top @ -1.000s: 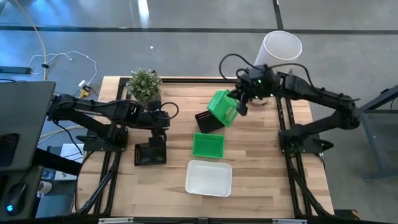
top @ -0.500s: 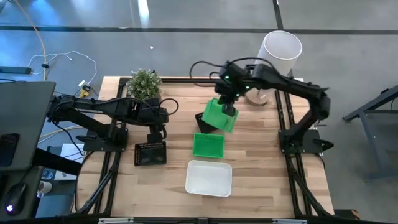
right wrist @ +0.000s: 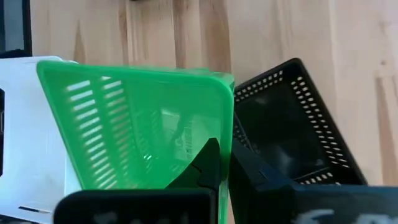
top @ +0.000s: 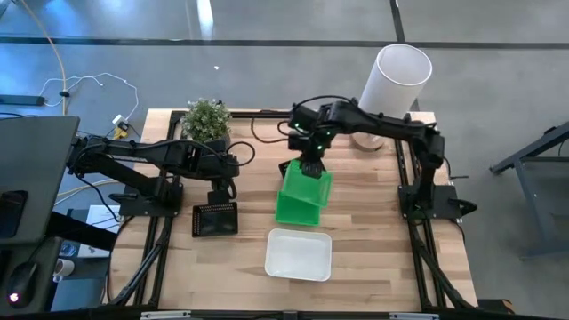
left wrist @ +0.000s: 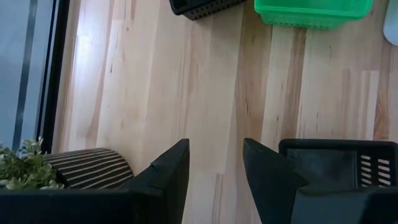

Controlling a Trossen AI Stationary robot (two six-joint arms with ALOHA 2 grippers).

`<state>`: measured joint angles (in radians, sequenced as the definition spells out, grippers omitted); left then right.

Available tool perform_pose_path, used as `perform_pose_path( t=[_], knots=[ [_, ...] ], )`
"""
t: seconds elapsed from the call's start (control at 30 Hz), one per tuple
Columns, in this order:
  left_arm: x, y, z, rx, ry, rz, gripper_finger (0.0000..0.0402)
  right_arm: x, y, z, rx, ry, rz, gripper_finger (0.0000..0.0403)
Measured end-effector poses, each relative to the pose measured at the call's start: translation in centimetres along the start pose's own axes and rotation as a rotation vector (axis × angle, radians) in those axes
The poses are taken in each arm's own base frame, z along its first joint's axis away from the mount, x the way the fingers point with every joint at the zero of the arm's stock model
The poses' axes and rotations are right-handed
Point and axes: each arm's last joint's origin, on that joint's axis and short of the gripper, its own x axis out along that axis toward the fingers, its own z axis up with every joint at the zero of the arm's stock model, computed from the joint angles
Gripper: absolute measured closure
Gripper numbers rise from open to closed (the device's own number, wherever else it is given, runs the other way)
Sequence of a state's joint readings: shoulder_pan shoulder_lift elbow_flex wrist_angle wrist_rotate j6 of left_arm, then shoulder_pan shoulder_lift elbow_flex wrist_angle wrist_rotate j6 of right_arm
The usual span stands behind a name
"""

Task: Stack baskets by color
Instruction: Stack the bottom green bin on the stacked green bin

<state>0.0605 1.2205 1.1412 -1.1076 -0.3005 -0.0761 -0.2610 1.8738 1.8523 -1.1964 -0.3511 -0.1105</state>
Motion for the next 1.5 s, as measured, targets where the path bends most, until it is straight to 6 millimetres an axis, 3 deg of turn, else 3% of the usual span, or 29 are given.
perform_pose_path(
  t=[0.43, 0.77, 1.2, 1.5],
  knots=[
    [0.0, 0.0, 0.0, 0.000, 0.000, 0.000, 0.0264, 2.8, 3.0, 0.8, -0.043, 0.023, 0.038, 0.0403],
    [0.0, 0.0, -0.1, 0.005, 0.013, 0.000, 0.0264, 6.2, 1.9, 0.9, -0.025, 0.118, 0.039, 0.0403],
    [0.0, 0.0, -0.4, 0.012, 0.036, 0.004, 0.0264, 9.0, 1.0, 0.6, -0.027, 0.208, 0.049, 0.0403],
    [0.0, 0.0, -0.4, 0.013, 0.039, 0.004, 0.0264, 9.2, 0.9, 0.6, -0.052, 0.216, 0.041, 0.0402]
  ],
)
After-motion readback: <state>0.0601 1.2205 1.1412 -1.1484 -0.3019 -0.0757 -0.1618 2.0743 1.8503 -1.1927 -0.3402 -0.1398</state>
